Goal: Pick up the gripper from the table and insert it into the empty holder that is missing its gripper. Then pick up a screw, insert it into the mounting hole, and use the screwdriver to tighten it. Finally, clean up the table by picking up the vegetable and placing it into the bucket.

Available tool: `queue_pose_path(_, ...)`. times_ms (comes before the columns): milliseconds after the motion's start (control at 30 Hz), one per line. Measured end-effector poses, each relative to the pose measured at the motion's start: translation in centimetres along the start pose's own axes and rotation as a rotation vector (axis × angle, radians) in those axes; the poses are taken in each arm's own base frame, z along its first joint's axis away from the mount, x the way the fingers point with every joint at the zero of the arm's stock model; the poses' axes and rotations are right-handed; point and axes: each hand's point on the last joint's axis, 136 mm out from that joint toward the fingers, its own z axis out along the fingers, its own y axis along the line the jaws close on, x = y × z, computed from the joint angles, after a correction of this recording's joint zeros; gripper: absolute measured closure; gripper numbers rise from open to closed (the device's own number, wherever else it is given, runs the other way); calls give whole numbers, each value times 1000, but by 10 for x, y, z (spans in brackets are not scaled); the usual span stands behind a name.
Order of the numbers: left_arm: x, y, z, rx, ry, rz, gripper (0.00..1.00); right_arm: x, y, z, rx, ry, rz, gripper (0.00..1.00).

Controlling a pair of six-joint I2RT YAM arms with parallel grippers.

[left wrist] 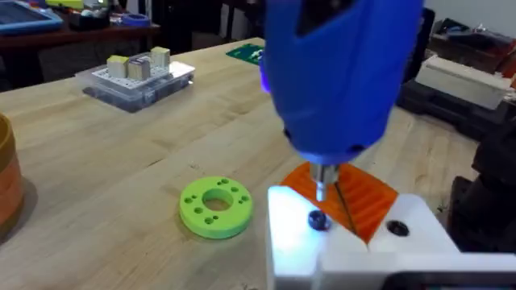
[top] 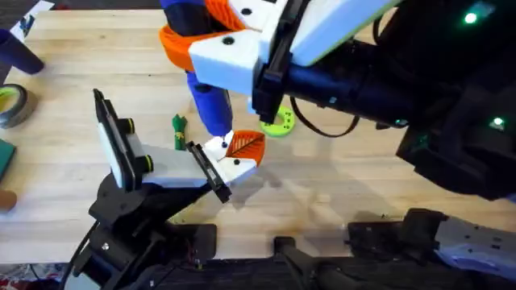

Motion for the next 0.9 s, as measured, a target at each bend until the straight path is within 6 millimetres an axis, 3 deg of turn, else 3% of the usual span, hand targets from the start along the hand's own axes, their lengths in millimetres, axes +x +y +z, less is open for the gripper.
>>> queue_pose_path(900, 0, 0, 0, 0, 0, 0, 985, 14, -3, 6, 4, 39, 35, 977)
